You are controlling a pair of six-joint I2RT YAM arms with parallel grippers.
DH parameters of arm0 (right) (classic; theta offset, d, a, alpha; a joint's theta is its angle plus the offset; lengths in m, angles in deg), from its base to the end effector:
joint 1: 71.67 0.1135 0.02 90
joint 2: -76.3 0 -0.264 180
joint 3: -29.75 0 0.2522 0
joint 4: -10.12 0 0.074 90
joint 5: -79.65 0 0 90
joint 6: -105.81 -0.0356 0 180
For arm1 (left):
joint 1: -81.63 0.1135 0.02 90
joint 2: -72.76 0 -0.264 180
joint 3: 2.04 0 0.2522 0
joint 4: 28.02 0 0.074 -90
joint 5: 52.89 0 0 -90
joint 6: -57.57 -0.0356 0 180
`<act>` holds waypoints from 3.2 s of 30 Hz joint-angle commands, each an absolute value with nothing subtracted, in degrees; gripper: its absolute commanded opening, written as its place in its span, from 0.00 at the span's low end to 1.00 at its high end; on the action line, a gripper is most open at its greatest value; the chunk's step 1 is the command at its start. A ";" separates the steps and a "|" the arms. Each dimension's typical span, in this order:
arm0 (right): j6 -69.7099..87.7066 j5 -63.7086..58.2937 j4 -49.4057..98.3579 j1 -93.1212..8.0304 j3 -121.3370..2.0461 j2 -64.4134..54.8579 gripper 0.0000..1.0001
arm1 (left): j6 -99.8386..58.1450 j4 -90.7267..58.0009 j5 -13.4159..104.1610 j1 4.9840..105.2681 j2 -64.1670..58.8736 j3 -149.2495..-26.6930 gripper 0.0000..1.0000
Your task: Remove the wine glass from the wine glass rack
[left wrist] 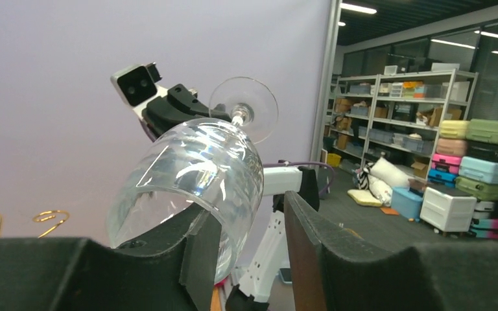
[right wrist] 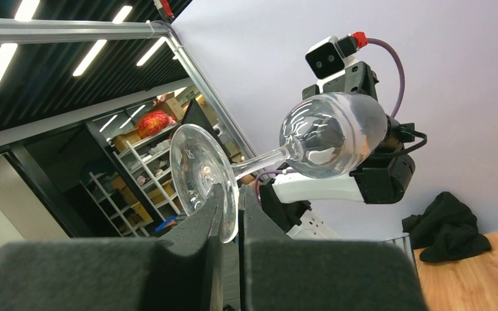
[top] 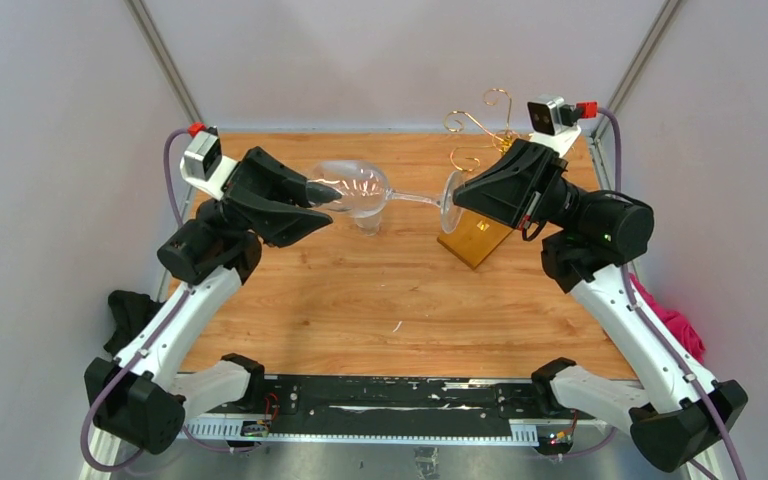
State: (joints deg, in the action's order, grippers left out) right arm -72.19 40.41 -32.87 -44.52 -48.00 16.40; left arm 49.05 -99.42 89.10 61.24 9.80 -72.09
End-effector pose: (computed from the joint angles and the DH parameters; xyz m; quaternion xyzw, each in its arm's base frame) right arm 0.1429 0.1042 0.5035 -0.2425 0.4062 0.7959 0.3778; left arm 0.1490 -0.0853 0.4738 0.3298 0.2992 -0.7221 0.5295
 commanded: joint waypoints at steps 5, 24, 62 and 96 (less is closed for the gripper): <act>-69.24 39.05 -31.75 -41.82 -45.95 12.45 0.00 | 51.00 -104.65 88.02 60.09 15.55 -71.39 0.40; -63.41 38.35 -26.88 -34.88 -48.34 8.85 0.00 | 47.49 -96.26 88.01 60.09 17.86 -69.67 0.23; -59.37 36.68 -22.04 -32.13 -50.72 10.24 0.80 | 14.78 -37.20 66.44 60.09 43.01 -70.33 0.00; -33.68 29.64 9.42 -32.19 -54.86 21.98 1.00 | -15.17 42.17 34.69 60.09 27.35 -113.95 0.00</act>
State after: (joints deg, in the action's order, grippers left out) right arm -36.76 30.12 7.32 -33.04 -53.07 20.71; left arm -11.70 35.74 33.54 60.11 28.16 -112.51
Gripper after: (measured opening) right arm 0.994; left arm 0.250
